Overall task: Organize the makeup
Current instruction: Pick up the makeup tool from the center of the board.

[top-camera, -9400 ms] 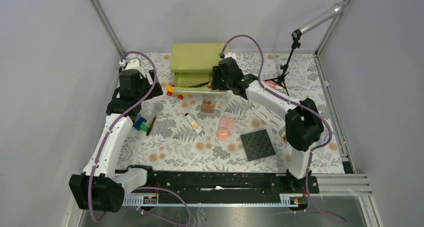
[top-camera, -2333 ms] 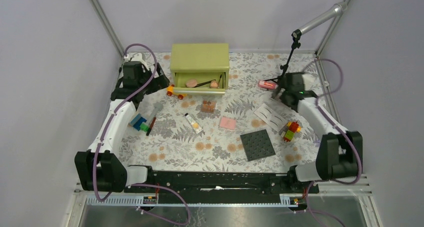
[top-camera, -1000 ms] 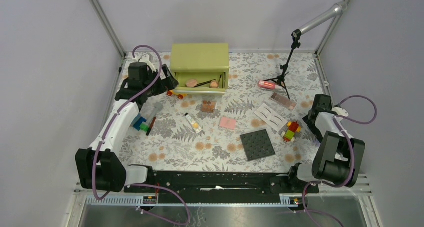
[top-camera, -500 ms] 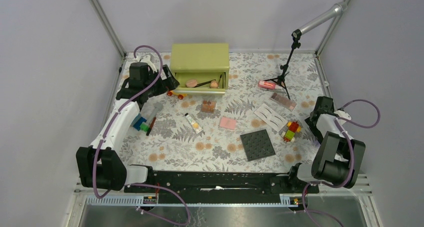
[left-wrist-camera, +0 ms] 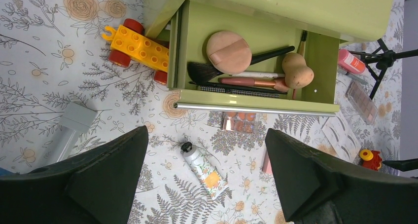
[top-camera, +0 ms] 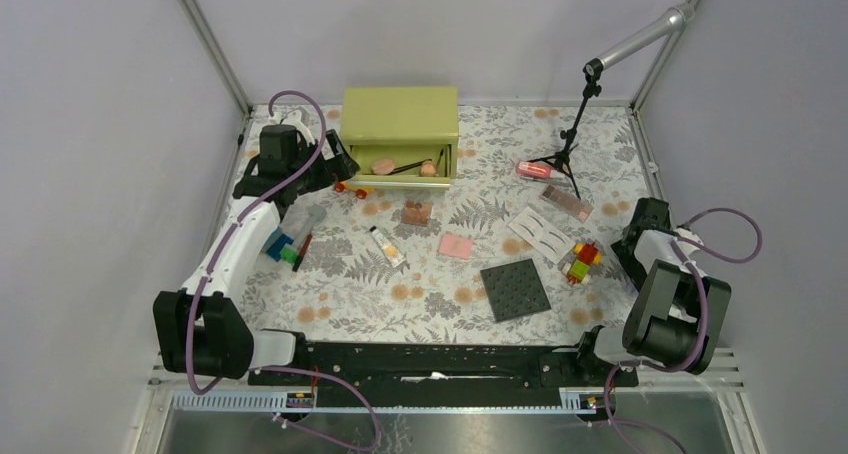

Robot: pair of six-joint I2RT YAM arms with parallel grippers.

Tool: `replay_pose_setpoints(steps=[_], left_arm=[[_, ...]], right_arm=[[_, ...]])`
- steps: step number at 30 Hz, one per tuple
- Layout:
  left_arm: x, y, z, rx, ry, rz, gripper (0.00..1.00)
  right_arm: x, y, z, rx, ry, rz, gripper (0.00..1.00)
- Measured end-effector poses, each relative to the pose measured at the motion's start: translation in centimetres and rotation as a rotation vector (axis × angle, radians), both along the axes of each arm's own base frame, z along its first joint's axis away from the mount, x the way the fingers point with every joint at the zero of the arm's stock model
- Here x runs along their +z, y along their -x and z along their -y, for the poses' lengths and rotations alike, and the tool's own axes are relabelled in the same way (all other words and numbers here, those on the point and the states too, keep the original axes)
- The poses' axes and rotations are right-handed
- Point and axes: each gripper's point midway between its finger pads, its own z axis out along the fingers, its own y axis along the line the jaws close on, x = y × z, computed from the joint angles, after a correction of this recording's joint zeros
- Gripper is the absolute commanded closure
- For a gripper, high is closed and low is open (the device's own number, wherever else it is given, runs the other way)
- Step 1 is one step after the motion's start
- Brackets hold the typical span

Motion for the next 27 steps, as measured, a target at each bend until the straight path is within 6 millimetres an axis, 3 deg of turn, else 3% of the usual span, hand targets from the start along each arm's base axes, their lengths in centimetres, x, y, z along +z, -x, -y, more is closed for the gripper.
replay_pose_setpoints(steps=[7,19,27], left_arm=[[-0.5,0.0,0.2,-0.011,0.007,-0.015,0.01],[-0.5,0.0,0.3,-0.017,0.011,-0.016,0.01],[-0.5,0.0,0.4,-0.020,0.013,-0.016,0.01]], right_arm=[[-0.8,0.0,-0.2,-0.019,-0.052,0.034,0.25],[-0.7,0.1,-0.2,-0.006,-0.050,0.041,0.36],[0.2,0.0,-1.1,0.040,-0.043,0.152,0.40]])
